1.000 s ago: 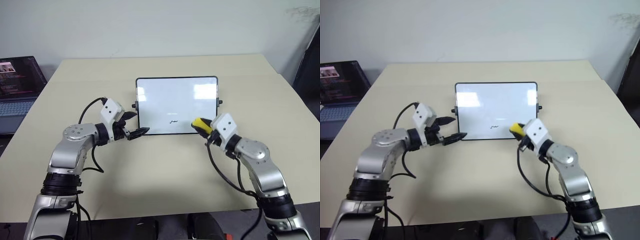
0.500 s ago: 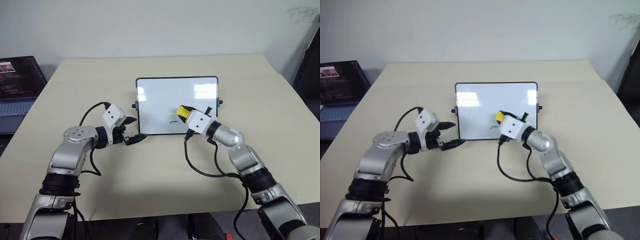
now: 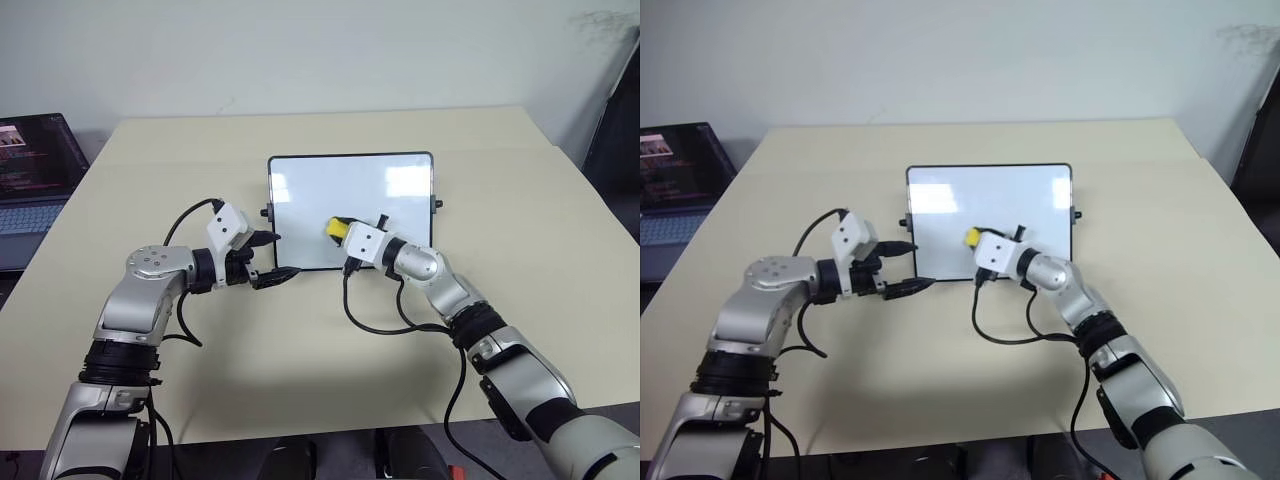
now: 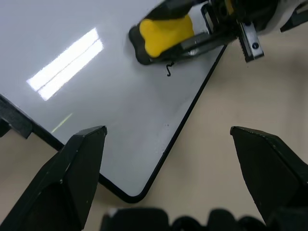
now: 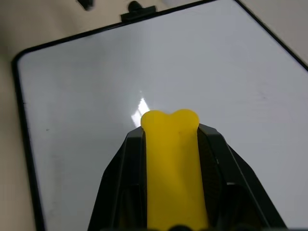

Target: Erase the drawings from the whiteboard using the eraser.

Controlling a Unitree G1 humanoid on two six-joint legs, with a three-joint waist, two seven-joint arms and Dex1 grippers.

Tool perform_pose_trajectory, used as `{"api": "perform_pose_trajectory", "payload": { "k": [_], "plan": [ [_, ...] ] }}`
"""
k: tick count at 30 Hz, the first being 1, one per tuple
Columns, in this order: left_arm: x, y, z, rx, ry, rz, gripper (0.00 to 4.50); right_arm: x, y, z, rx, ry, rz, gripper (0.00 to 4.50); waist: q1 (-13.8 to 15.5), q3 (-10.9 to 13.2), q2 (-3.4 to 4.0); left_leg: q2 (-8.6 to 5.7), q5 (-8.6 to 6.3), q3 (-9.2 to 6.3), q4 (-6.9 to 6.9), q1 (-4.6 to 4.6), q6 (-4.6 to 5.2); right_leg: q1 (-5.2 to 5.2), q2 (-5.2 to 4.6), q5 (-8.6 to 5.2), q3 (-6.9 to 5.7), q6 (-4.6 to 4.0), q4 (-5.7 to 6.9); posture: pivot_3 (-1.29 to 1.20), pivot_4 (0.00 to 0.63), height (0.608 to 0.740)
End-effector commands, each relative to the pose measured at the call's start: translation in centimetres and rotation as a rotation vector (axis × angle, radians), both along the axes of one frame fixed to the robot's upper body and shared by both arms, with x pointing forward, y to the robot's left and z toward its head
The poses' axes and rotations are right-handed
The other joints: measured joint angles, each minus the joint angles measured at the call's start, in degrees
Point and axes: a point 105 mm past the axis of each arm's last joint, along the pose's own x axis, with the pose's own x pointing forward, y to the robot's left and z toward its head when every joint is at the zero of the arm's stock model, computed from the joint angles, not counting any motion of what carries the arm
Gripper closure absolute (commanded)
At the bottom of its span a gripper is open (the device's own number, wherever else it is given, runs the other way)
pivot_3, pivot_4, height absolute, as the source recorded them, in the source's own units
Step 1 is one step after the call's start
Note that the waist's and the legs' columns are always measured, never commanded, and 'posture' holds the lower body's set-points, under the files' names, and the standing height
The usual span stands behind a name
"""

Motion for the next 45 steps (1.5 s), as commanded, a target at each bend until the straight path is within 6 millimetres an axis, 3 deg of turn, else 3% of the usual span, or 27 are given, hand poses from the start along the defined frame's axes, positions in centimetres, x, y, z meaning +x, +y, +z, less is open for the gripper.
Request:
{"api": "perform_pose_trajectory", "payload": {
  "k": [1, 4, 7, 12, 14, 16, 19, 23, 27, 38, 42, 45],
  "plan": [
    [0.0, -0.3, 1.4, -0.007, -0.049, -0.025, 0.0, -0.7, -0.1, -2.8, -0.088, 0.078, 0.031, 3.43, 0.0, 0.0, 0.0, 0.0, 0.01, -0.01, 0.0, 0.02, 0.0, 0.01, 0.0, 0.0, 0.0, 0.0, 0.02, 0.0, 0.15, 0.74],
    [0.1, -0.2, 1.4, -0.01, -0.052, -0.021, 0.0, -1.1, -0.6, -4.4, -0.137, 0.128, 0.038, 3.43, 0.0, 0.0, 0.0, 0.0, 0.02, -0.02, 0.0, 0.1, 0.03, 0.08, 0.01, 0.01, -0.01, -0.01, 0.06, 0.0, 0.15, 0.74],
    [0.1, -0.2, 1.4, -0.01, -0.052, -0.017, 0.0, -1.2, -0.6, -3.6, -0.136, 0.108, 0.056, 3.43, 0.0, 0.0, -0.01, 0.0, 0.06, -0.02, 0.02, 0.13, 0.07, 0.12, 0.01, 0.01, -0.01, -0.01, 0.1, 0.0, 0.15, 0.74],
    [0.1, -0.1, 1.5, -0.012, -0.052, -0.013, 0.0, -1.4, 0.2, 0.2, -0.065, 0.015, 0.105, 3.43, 0.1, 0.0, 0.0, -0.02, 0.1, -0.06, 0.02, 0.09, 0.09, 0.1, 0.01, 0.06, -0.03, -0.01, 0.1, 0.0, 0.15, 0.74],
    [0.1, 0.0, 1.5, -0.012, -0.051, -0.011, 0.0, -1.4, 0.3, 4.0, 0.037, -0.045, 0.116, 3.43, 0.1, 0.0, 0.01, -0.02, 0.1, -0.06, 0.01, 0.03, 0.08, 0.05, 0.01, 0.06, -0.02, -0.01, 0.07, 0.0, 0.15, 0.74],
    [0.1, 0.1, 1.4, -0.012, -0.049, -0.01, 0.0, -0.9, -0.2, 6.6, 0.088, -0.103, 0.095, 3.44, 0.0, 0.0, 0.01, -0.01, 0.1, -0.05, 0.0, -0.05, 0.08, -0.04, 0.0, 0.06, -0.01, -0.01, 0.04, 0.0, 0.15, 0.74],
    [0.1, 0.0, 1.3, -0.013, -0.047, -0.011, 0.0, 0.9, -1.3, 7.1, 0.062, -0.151, 0.011, 3.45, -0.1, 0.0, 0.01, -0.01, 0.1, -0.03, -0.05, -0.05, 0.07, -0.07, -0.01, 0.06, -0.01, -0.01, 0.01, 0.0, 0.15, 0.74],
    [0.1, -0.3, 1.3, -0.017, -0.048, -0.019, 0.0, 2.8, -2.1, 5.9, 0.01, -0.167, -0.074, 3.45, 0.0, 0.0, 0.0, -0.04, 0.1, -0.01, -0.11, -0.02, 0.07, -0.06, -0.01, 0.06, -0.01, -0.02, 0.01, 0.0, 0.15, 0.74],
    [0.0, -0.5, 1.3, -0.018, -0.049, -0.023, 0.0, 3.2, -2.3, 3.3, -0.029, -0.121, -0.091, 3.46, -0.3, 0.0, -0.01, -0.03, 0.1, 0.11, -0.14, -0.02, 0.07, -0.09, -0.03, 0.06, 0.07, -0.02, 0.0, 0.0, 0.15, 0.74],
    [-0.2, -0.5, 1.4, -0.022, -0.05, -0.019, 0.0, -0.4, -1.4, -4.7, -0.173, 0.116, 0.068, 3.46, -1.3, -0.2, -0.11, -0.01, 0.11, 0.17, -0.1, 0.34, 0.11, 0.21, 0.01, 0.1, 0.13, -0.03, 0.13, 0.0, 0.15, 0.74],
    [-0.1, -0.6, 1.4, -0.026, -0.049, -0.019, 0.0, -1.2, -1.3, -5.8, -0.223, 0.158, 0.105, 3.46, -1.3, -0.2, -0.11, -0.01, 0.16, 0.14, -0.1, 0.42, 0.2, 0.24, 0.05, 0.21, 0.11, -0.07, 0.2, 0.0, 0.15, 0.74],
    [-0.1, -0.6, 1.5, -0.027, -0.051, -0.019, 0.0, -0.9, -1.2, -4.7, -0.199, 0.132, 0.1, 3.46, -1.3, -0.2, -0.11, -0.01, 0.22, 0.12, -0.1, 0.44, 0.26, 0.24, 0.05, 0.25, 0.11, -0.09, 0.31, 0.0, 0.15, 0.74]
  ]
}}
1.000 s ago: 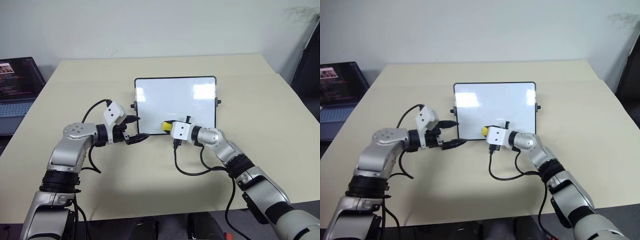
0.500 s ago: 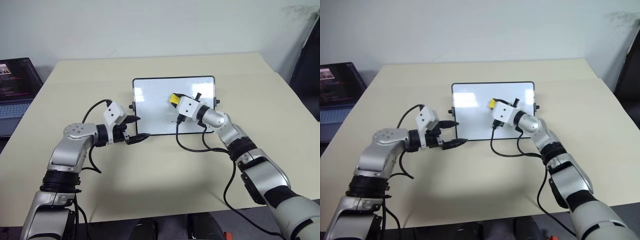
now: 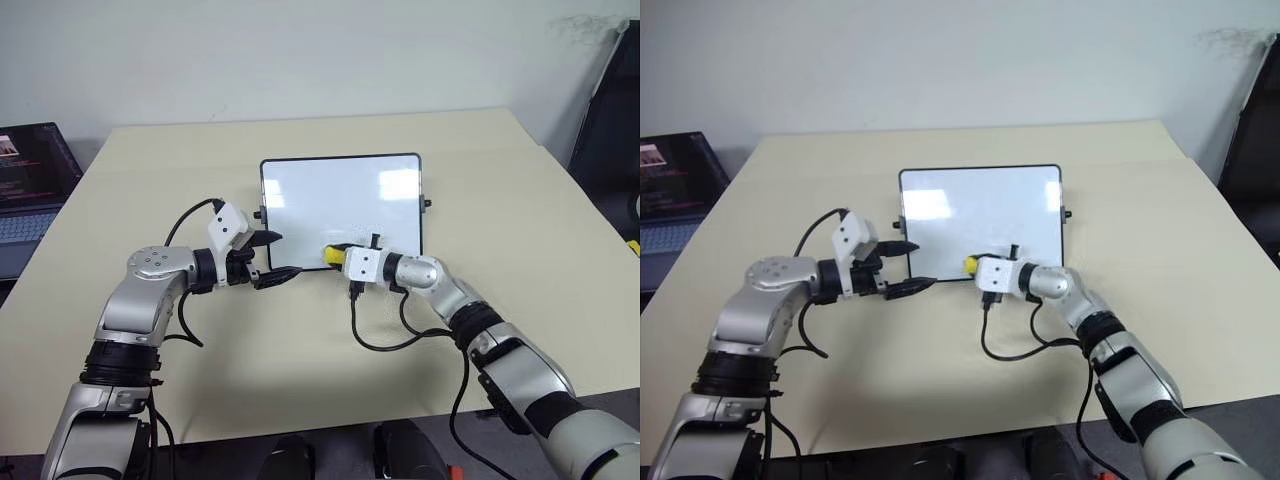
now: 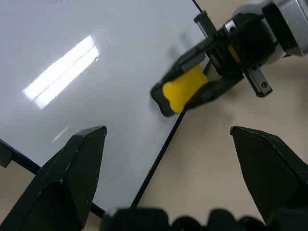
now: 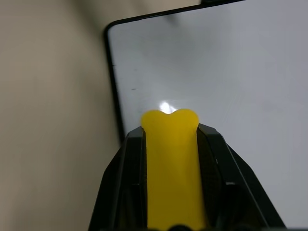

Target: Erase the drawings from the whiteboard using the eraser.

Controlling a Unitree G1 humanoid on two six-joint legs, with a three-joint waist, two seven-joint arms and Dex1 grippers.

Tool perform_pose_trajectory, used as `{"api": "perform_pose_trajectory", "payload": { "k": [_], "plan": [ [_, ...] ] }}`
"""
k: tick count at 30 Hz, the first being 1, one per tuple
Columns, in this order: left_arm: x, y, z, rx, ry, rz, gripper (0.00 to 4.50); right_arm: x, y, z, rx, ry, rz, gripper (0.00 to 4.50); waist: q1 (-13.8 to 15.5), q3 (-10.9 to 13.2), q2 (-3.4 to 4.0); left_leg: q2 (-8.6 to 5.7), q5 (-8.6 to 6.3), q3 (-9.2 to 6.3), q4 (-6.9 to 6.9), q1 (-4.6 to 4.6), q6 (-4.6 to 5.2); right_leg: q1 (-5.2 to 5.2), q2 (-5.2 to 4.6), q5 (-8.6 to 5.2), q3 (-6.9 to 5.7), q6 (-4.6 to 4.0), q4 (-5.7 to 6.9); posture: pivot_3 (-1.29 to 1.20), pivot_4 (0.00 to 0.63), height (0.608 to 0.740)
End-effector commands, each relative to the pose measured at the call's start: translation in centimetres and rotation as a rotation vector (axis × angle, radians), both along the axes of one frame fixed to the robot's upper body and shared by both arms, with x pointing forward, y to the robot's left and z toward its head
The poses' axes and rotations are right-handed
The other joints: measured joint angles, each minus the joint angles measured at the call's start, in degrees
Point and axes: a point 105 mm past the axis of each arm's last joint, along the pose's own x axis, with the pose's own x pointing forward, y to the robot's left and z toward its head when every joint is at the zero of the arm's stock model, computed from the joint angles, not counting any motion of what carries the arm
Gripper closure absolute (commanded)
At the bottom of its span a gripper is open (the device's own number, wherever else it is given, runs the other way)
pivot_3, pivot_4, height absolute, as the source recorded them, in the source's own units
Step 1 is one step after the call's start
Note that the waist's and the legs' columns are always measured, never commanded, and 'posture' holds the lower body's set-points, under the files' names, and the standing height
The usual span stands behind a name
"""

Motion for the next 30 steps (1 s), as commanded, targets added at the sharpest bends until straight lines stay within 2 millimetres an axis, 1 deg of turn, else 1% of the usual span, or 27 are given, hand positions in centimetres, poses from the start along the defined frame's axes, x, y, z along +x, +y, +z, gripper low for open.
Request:
{"api": "perform_pose_trajectory", "payload": {
  "k": [1, 3, 6, 9, 11, 14, 17, 20, 22, 23, 26, 27, 30],
  "plan": [
    [0.0, -0.4, 1.3, -0.012, -0.048, -0.017, 0.0, 0.5, -0.9, -0.1, -0.012, 0.032, -0.046, 3.46, 0.1, 0.0, 0.0, 0.0, 0.03, -0.01, 0.0, 0.01, 0.01, 0.0, 0.0, 0.0, 0.0, 0.0, 0.06, 0.0, 0.15, 0.74],
    [0.0, -0.4, 1.3, -0.012, -0.049, -0.018, 0.0, 0.7, -0.6, 2.1, 0.059, -0.003, -0.044, 3.46, 0.2, 0.0, 0.0, -0.01, 0.09, -0.03, -0.01, 0.01, -0.03, -0.03, 0.0, 0.0, -0.01, 0.0, 0.13, 0.0, 0.15, 0.74],
    [0.0, -0.3, 1.4, -0.02, -0.052, -0.01, 0.0, 0.4, -0.7, 6.0, 0.191, -0.056, -0.041, 3.46, 0.3, 0.0, 0.01, -0.01, 0.12, -0.09, -0.01, -0.12, -0.06, -0.13, -0.02, 0.01, -0.05, -0.01, 0.13, 0.0, 0.15, 0.74],
    [0.1, -0.1, 1.6, -0.029, -0.061, 0.0, 0.0, -0.4, -1.9, 9.2, 0.321, -0.077, -0.085, 3.46, 0.4, 0.0, 0.02, -0.01, 0.19, -0.2, -0.01, -0.36, -0.2, -0.26, -0.06, 0.0, -0.12, 0.0, -0.02, 0.0, 0.15, 0.74],
    [0.0, -0.2, 1.8, -0.028, -0.069, -0.009, 0.0, -0.9, -3.5, 10.1, 0.378, -0.059, -0.153, 3.46, 0.4, 0.0, 0.02, 0.02, 0.2, -0.25, -0.08, -0.43, -0.23, -0.26, -0.06, 0.0, -0.14, -0.01, -0.24, 0.0, 0.15, 0.74],
    [-0.6, -1.6, 2.2, -0.024, -0.083, -0.076, 0.0, -2.0, -6.3, 9.8, 0.42, 0.018, -0.283, 3.46, 1.1, 0.0, 0.02, 0.0, 0.17, -0.31, -0.15, -0.52, -0.25, -0.27, -0.1, -0.02, -0.15, 0.04, -0.38, 0.0, 0.15, 0.74],
    [-1.3, -3.2, 2.7, -0.012, -0.107, -0.158, 0.0, -3.7, -9.1, 8.5, 0.444, 0.117, -0.449, 3.46, 2.1, 0.0, 0.02, -0.02, 0.14, -0.31, -0.16, -0.6, -0.23, -0.31, -0.13, -0.05, -0.12, 0.07, -0.43, 0.0, 0.15, 0.74],
    [-2.3, -4.7, 2.5, 0.064, -0.132, -0.271, 0.0, -6.2, -10.9, 6.7, 0.514, 0.237, -0.624, 3.46, 2.8, 0.0, 0.02, -0.03, 0.13, -0.28, -0.15, -0.6, -0.22, -0.31, -0.13, -0.05, -0.11, 0.07, -0.4, 0.0, 0.15, 0.74],
    [-2.7, -5.2, 2.3, 0.093, -0.138, -0.318, 0.0, -7.2, -11.6, 6.2, 0.544, 0.277, -0.704, 3.46, 2.8, 0.0, 0.03, 0.01, 0.13, -0.28, -0.16, -0.54, -0.21, -0.29, -0.1, -0.06, -0.08, 0.06, -0.36, 0.0, 0.15, 0.74],
    [-2.7, -5.4, 2.3, 0.094, -0.136, -0.334, 0.0, -7.5, -11.9, 6.0, 0.557, 0.289, -0.733, 3.46, 2.7, 0.0, 0.04, 0.0, 0.11, -0.22, -0.15, -0.5, -0.17, -0.28, -0.08, -0.06, -0.1, 0.06, -0.33, 0.0, 0.15, 0.74],
    [-2.8, -7.6, 2.2, 0.062, -0.126, -0.43, 0.0, -8.0, -14.4, 4.2, 0.597, 0.304, -0.945, 3.46, 3.1, 0.0, 0.04, -0.02, 0.06, -0.21, -0.13, -0.43, -0.01, -0.19, -0.07, -0.05, -0.15, 0.06, -0.3, 0.0, 0.15, 0.74],
    [-2.8, -8.1, 2.3, 0.053, -0.124, -0.447, 0.0, -8.0, -15.0, 3.9, 0.602, 0.305, -0.988, 3.46, 3.2, 0.0, 0.03, -0.02, 0.06, -0.24, -0.1, -0.42, 0.0, -0.15, -0.05, -0.05, -0.2, 0.06, -0.3, 0.0, 0.15, 0.74],
    [-3.0, -10.2, 2.1, 0.049, -0.135, -0.541, 0.0, -7.4, -16.8, 3.0, 0.643, 0.336, -1.098, 3.46, 3.3, 0.0, 0.03, -0.15, 0.12, -0.2, -0.09, -0.42, 0.02, -0.1, -0.03, -0.02, -0.22, 0.12, -0.3, 0.0, 0.15, 0.74]
  ]
}}
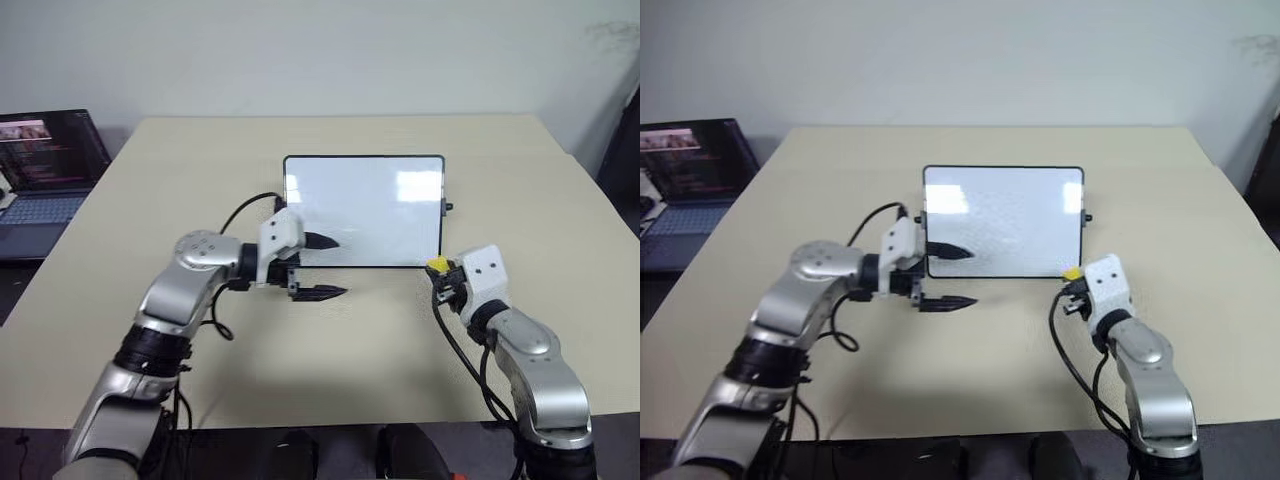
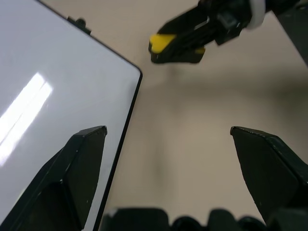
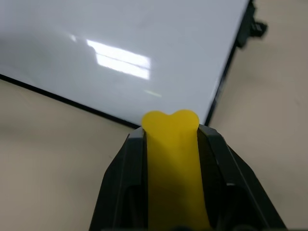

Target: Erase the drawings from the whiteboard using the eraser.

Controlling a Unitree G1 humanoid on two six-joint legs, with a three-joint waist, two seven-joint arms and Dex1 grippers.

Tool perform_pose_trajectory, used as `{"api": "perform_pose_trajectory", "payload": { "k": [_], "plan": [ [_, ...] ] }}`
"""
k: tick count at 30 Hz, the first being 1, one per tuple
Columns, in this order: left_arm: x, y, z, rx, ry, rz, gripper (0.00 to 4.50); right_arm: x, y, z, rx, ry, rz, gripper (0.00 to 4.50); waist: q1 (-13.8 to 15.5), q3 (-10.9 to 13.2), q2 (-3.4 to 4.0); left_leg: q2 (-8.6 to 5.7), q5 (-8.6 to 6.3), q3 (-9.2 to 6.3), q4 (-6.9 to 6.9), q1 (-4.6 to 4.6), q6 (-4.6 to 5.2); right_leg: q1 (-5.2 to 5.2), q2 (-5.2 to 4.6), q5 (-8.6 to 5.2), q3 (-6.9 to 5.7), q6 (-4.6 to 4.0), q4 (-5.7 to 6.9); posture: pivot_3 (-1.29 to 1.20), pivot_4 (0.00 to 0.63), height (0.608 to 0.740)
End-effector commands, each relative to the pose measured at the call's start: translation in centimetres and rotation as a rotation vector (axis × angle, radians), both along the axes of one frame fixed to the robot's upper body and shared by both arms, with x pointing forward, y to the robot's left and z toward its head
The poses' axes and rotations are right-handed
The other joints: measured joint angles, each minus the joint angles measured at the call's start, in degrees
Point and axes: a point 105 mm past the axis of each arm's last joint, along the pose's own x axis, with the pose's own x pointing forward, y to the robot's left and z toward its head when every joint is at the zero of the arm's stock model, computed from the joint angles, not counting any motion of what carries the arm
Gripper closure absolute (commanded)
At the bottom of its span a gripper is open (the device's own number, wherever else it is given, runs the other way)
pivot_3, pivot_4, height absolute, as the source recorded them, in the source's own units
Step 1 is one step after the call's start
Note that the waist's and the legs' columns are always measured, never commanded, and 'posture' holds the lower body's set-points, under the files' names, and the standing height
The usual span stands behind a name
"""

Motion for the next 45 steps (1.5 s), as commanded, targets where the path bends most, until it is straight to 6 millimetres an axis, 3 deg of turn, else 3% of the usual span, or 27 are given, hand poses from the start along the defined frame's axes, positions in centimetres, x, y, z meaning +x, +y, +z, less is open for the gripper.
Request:
{"api": "perform_pose_trajectory", "payload": {
  "k": [1, 9, 23, 24, 30, 32, 36, 39, 42, 45],
  "plan": [
    [-0.3, -2.0, 0.4, 0.006, -0.038, -0.108, 0.0, 0.7, -2.7, 0.4, 0.032, -0.006, -0.142, 3.46, 0.0, 0.0, 0.0, -0.02, 0.04, 0.02, 0.01, -0.01, -0.03, 0.0, -0.01, 0.02, 0.02, 0.03, -0.01, 0.0, 0.15, 0.74],
    [-0.6, -3.9, -0.7, 0.027, -0.022, -0.187, 0.0, 1.6, -6.4, 0.0, 0.018, 0.038, -0.239, 3.46, -0.4, 0.0, 0.01, -0.01, 0.06, 0.14, -0.08, -0.01, -0.06, -0.07, 0.0, 0.01, 0.08, 0.02, -0.05, 0.0, 0.15, 0.74],
    [-0.8, -5.2, -0.5, -0.001, -0.018, -0.165, 0.0, 2.0, -8.9, -0.6, 0.09, 0.101, -0.282, 3.46, -0.3, 0.0, 0.01, 0.0, 0.01, 0.15, -0.04, -0.02, 0.08, -0.04, -0.02, 0.0, 0.07, 0.05, -0.03, 0.0, 0.15, 0.74],
    [-0.7, -5.1, -0.6, -0.003, -0.016, -0.158, 0.0, 2.0, -9.1, -0.8, 0.092, 0.106, -0.287, 2.73, -0.3, 0.0, 0.0, 0.0, 0.01, 0.15, -0.04, -0.02, 0.08, -0.04, -0.02, 0.0, 0.07, 0.05, -0.03, 0.0, 0.15, 0.74],
    [-0.7, -4.4, -0.9, -0.031, 0.013, -0.094, 0.0, 1.9, -10.1, -0.7, 0.121, 0.097, -0.302, 0.68, -0.3, 0.0, 0.01, 0.01, 0.01, 0.16, -0.05, -0.01, 0.08, -0.04, -0.02, 0.0, 0.09, 0.05, -0.03, 0.0, 0.15, 0.74],
    [0.0, -3.7, -0.6, -0.066, 0.018, -0.024, 0.0, 2.2, -9.8, 0.7, 0.15, 0.025, -0.29, 0.04, -0.3, 0.0, 0.01, 0.01, 0.01, 0.16, -0.05, -0.01, 0.09, -0.04, -0.02, 0.0, 0.09, 0.05, -0.03, 0.0, 0.15, 0.74],
    [1.7, -1.7, 0.3, -0.155, 0.019, 0.164, 0.0, 1.7, -9.6, 3.5, 0.109, -0.125, -0.267, 0.04, -0.4, 0.0, 0.02, 0.04, 0.01, 0.15, -0.04, -0.01, 0.09, -0.04, -0.02, 0.0, 0.1, 0.05, -0.01, 0.0, 0.15, 0.74],
    [2.3, 2.2, 0.2, -0.278, 0.046, 0.418, 0.0, -0.5, -7.4, 4.7, 0.049, -0.266, -0.189, 0.04, -0.4, 0.0, 0.07, 0.08, 0.03, 0.09, -0.07, -0.01, 0.03, -0.04, -0.07, -0.02, 0.09, 0.08, -0.04, 0.0, 0.15, 0.74],
    [1.6, 4.7, -0.7, -0.344, 0.035, 0.619, 0.0, -3.2, -5.4, 2.8, 0.017, -0.301, -0.124, 0.04, -0.2, 0.0, 0.07, 0.13, 0.02, 0.08, -0.12, -0.03, -0.07, -0.07, -0.12, -0.08, 0.14, 0.13, -0.13, 0.0, 0.15, 0.74],
    [0.3, 8.3, -1.9, -0.39, -0.03, 0.883, 0.0, -6.8, -3.5, -1.0, -0.025, -0.259, -0.078, 0.04, 0.1, -0.1, 0.08, 0.06, 0.01, 0.1, -0.09, -0.04, -0.09, -0.05, -0.23, -0.1, 0.21, 0.16, -0.17, 0.0, 0.15, 0.74]
  ]
}}
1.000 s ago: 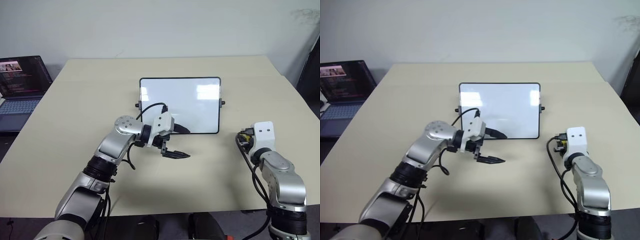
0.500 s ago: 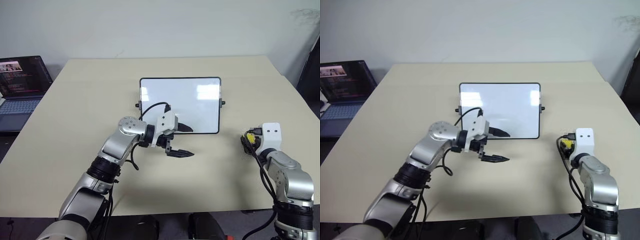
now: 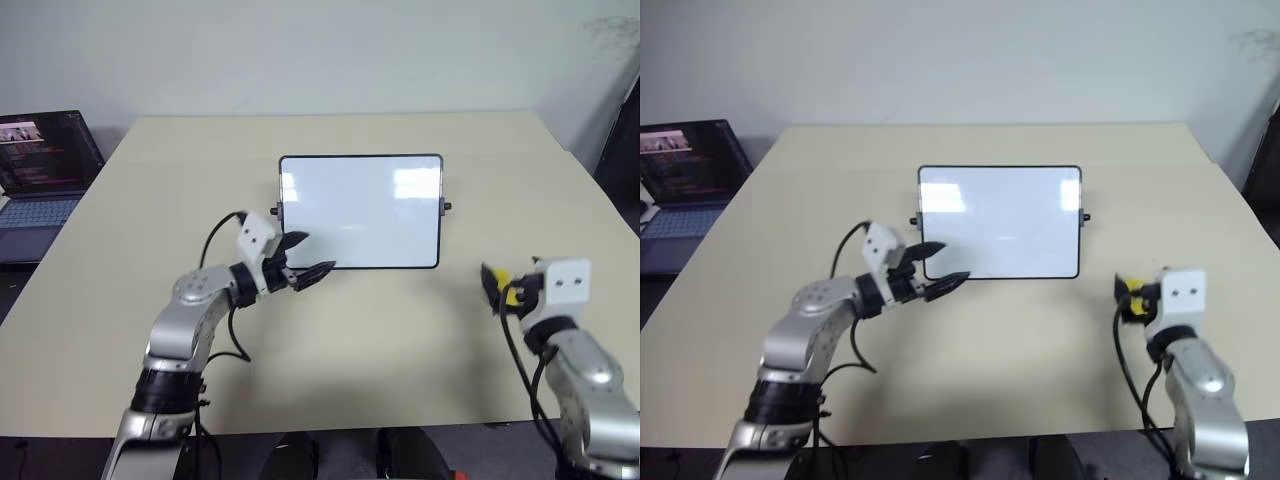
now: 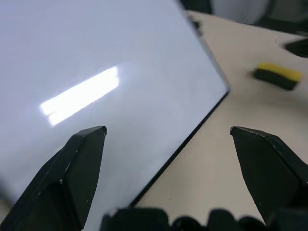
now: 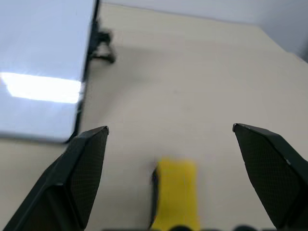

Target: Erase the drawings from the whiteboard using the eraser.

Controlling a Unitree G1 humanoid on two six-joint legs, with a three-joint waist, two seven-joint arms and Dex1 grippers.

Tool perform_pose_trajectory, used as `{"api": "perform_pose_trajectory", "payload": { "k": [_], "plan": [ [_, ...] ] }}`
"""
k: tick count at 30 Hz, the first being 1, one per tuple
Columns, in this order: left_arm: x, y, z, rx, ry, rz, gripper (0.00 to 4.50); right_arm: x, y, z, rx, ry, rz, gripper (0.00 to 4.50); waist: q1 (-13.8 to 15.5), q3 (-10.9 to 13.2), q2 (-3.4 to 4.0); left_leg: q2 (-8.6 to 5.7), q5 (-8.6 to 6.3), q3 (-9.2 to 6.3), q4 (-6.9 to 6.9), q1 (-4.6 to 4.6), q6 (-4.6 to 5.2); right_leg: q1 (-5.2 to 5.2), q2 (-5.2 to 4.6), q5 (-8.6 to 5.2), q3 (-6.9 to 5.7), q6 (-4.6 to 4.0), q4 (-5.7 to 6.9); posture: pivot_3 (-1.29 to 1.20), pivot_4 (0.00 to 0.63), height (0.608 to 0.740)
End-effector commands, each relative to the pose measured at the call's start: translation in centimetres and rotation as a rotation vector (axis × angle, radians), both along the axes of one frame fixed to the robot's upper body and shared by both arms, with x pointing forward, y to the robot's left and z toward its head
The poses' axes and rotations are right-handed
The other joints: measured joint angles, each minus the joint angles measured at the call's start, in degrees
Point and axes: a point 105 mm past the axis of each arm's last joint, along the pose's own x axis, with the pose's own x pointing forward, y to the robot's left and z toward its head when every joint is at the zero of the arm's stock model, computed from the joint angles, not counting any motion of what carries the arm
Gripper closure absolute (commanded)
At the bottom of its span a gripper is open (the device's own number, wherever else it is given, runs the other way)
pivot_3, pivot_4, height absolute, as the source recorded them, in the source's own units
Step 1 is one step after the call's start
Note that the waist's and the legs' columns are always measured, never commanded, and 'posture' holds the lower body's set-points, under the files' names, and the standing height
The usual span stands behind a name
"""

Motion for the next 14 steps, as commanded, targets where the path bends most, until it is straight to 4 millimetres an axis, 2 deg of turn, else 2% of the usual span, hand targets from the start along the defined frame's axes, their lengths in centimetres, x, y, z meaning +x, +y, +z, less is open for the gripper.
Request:
{"api": "perform_pose_trajectory", "payload": {
  "k": [1, 4, 6, 8, 10, 14],
  "plan": [
    [-1.0, 3.1, 1.3, -0.026, -0.108, 0.269, 0.0, -3.2, 2.1, -0.9, -0.061, -0.067, 0.077, 0.04, 0.2, 0.0, 0.0, 0.01, -0.01, -0.02, 0.0, 0.01, -0.02, 0.01, -0.01, -0.01, 0.04, 0.01, -0.02, 0.0, 0.15, 0.74],
    [-2.3, 5.6, -0.7, 0.031, -0.098, 0.434, 0.0, -5.9, 2.8, -2.5, 0.083, -0.048, 0.114, 0.04, 0.5, 0.0, -0.03, -0.04, -0.13, 0.01, 0.08, 0.05, 0.2, 0.1, -0.02, -0.01, 0.06, 0.04, -0.01, 0.0, 0.15, 0.74],
    [-2.8, 6.6, -1.8, 0.05, -0.072, 0.505, 0.0, -7.0, 2.7, -3.2, 0.128, -0.021, 0.105, 0.04, 0.5, 0.0, -0.01, 0.04, -0.12, -0.02, 0.07, 0.2, 0.22, 0.25, 0.02, -0.12, 0.07, 0.24, -0.01, 0.0, 0.15, 0.74],
    [-3.3, 7.2, -2.8, 0.055, -0.048, 0.538, 0.0, -7.5, 2.8, -3.8, 0.135, 0.0, 0.111, 0.04, 0.6, 0.1, -0.02, 0.12, -0.11, -0.13, 0.06, 0.69, 0.22, 0.83, 0.05, -0.14, 0.02, 0.18, -0.03, 0.0, 0.15, 0.74],
    [-3.7, 7.2, -3.6, 0.051, -0.026, 0.53, 0.0, -7.3, 2.4, -3.7, 0.171, -0.011, 0.079, 0.04, 0.6, 0.1, -0.03, 0.18, -0.13, -0.19, 0.03, 1.01, 0.2, 1.29, 0.06, -0.4, -0.02, -0.26, -0.07, 0.0, 0.15, 0.74],
    [-3.2, 6.9, -3.6, 0.018, -0.034, 0.526, 0.0, -5.2, -1.0, -2.2, 0.208, -0.093, -0.089, 0.04, 0.6, 0.1, -0.01, 0.18, -0.12, -0.19, 0.04, 1.03, 0.19, 1.37, 0.07, -0.42, -0.03, -0.28, -0.06, 0.0, 0.15, 0.74]
  ]
}}
